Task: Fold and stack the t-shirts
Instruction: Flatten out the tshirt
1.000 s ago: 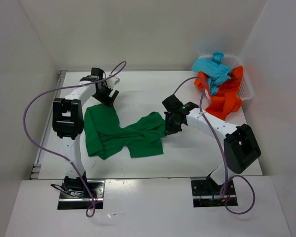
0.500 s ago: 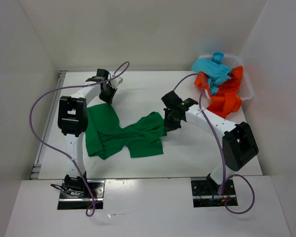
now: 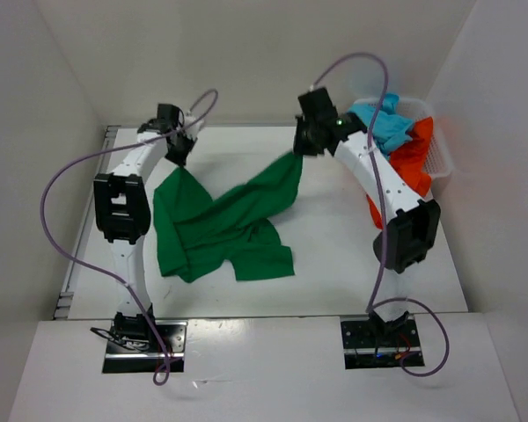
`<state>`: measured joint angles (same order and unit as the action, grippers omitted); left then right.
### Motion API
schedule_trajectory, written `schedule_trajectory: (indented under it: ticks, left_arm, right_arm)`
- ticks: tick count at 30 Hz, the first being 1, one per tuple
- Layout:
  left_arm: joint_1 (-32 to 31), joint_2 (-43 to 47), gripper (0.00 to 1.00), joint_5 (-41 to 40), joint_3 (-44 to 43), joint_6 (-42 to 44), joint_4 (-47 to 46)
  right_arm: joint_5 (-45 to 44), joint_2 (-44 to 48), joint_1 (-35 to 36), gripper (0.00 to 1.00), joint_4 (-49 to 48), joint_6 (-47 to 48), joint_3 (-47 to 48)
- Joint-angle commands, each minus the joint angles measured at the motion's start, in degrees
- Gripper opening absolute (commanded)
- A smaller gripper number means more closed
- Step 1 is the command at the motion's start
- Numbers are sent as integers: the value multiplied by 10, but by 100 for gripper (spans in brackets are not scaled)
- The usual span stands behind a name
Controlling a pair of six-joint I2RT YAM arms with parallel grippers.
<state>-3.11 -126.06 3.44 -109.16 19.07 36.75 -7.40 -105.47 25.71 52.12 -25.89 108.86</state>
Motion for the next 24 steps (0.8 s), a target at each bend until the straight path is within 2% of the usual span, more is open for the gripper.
schedule_trajectory:
  ticks: [1, 4, 5, 8, 11, 12, 14, 15, 16, 19, 20, 21, 23, 24]
  left_arm:
    - [53, 96, 0, 8, -174, -15, -9]
    - [91, 119, 0, 27, -269, -46, -1]
    - [97, 119, 0, 43, -339, -47, 25]
    - [110, 119, 0, 70, -460, -47, 89]
    - [116, 119, 0, 108, -489, -27, 144]
    - [116, 129, 0, 127, -461, -22, 180]
    - [116, 146, 0, 148, -398, -7, 185]
    - [116, 160, 0, 161, -353, 0, 180]
    - [116, 195, 0, 172, -240, 23, 171]
    - [99, 308, 0, 154, -15, 78, 36]
    - [99, 333, 0, 142, 116, 91, 16]
    - [92, 363, 0, 134, 162, 99, 10]
    - [101, 381, 0, 128, 234, 105, 15]
    - [108, 404, 0, 135, 308, 110, 15]
  right_arm:
    - [-118, -56, -26, 0, 62, 57, 313]
    - [-118, -54, -78, 0, 47, 48, 416]
    - [-159, -35, -84, 0, 47, 48, 434]
    - [-176, 14, -100, 0, 32, 65, 414]
    - [-164, 69, -100, 0, 32, 79, 338]
    - [-155, 93, -92, 0, 32, 79, 282]
    - [-162, 118, -79, 0, 26, 84, 220]
    - [-173, 132, -68, 0, 26, 84, 150]
    - [-179, 160, -60, 0, 19, 84, 114]
    - [-154, 224, -34, 0, -8, 50, -45]
    - [-141, 240, -13, 0, -26, 39, -87]
    - [-124, 253, 0, 0, -33, 7, -167]
    - [-102, 269, 30, 0, -39, -27, -239]
    - [-90, 275, 62, 0, -46, -63, -307]
